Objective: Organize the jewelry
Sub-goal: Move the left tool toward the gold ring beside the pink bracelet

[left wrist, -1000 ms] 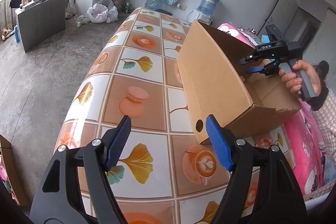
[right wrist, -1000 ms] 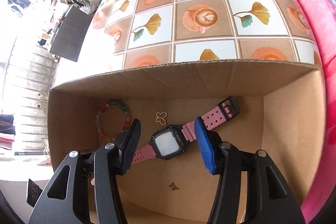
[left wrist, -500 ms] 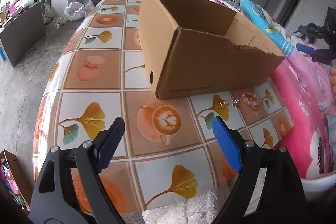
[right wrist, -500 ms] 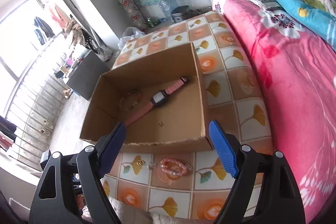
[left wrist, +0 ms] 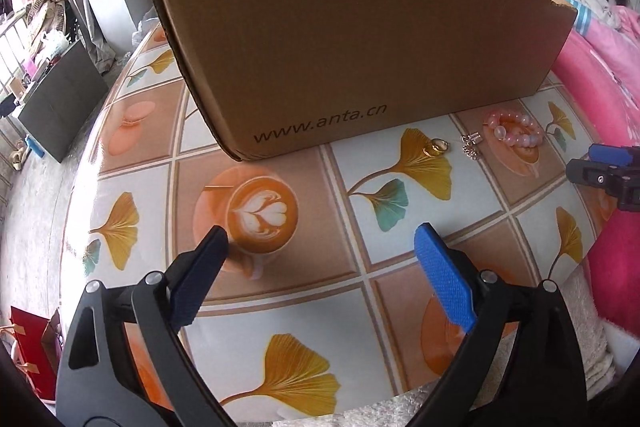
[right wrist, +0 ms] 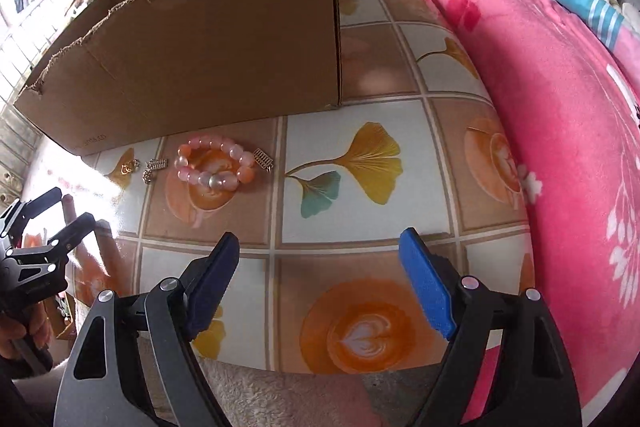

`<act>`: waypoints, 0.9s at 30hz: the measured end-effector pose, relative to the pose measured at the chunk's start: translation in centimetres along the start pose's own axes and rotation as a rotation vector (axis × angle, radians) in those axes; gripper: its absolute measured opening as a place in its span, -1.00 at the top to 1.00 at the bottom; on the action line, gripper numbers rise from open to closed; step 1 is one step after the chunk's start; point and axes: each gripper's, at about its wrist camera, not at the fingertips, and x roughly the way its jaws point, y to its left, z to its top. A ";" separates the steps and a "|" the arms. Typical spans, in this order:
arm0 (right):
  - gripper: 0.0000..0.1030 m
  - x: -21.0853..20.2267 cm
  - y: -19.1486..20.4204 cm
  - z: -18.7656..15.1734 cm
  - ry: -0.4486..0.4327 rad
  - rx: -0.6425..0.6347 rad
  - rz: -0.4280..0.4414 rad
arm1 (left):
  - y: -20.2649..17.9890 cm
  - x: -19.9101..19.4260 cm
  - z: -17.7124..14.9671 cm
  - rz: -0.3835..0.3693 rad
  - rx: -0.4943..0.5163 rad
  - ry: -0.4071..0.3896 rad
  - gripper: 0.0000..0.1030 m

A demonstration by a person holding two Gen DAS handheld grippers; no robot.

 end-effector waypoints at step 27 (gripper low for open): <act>-0.87 -1.7 1.8 -1.6 -0.142 -0.159 0.007 | 0.5 0.3 0.1 -0.003 -0.007 -0.025 -0.87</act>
